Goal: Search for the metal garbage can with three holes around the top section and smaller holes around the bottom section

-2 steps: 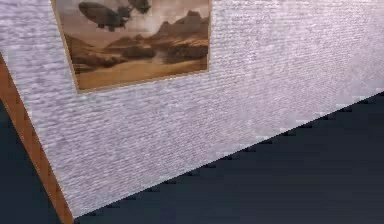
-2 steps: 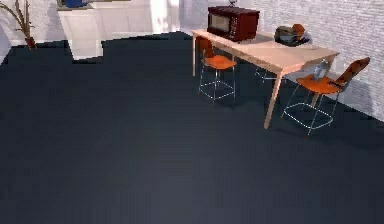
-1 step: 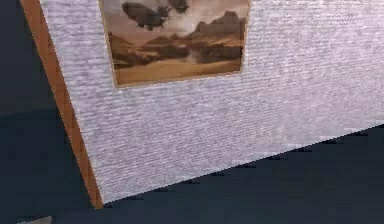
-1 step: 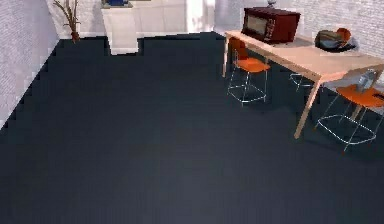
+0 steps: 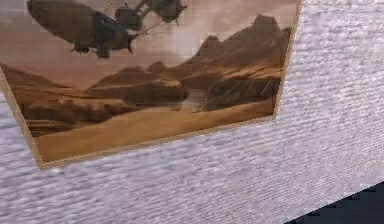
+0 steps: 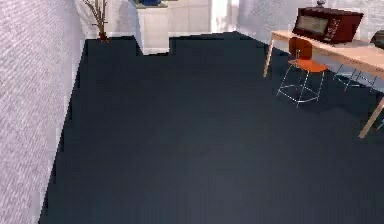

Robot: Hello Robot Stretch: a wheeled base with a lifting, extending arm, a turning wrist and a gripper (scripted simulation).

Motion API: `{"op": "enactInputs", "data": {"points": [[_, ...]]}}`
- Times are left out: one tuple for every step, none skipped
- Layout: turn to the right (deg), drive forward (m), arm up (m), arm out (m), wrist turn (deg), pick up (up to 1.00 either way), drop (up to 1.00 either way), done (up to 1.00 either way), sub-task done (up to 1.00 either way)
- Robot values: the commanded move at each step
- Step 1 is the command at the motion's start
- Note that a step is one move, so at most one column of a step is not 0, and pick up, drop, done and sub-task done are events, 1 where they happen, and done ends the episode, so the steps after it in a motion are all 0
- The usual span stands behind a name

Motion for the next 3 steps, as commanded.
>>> {"op": "enactInputs", "data": {"points": [[-45.0,0.00,0.00,0.00,0.0,0.00,0.00,0.00,0.00],[-27.0,0.00,0.00,0.00,0.0,0.00,0.00,0.00,0.00],[0.0,0.65,0.00,0.00,0.0,0.00,0.00,0.00,0.00]]}}
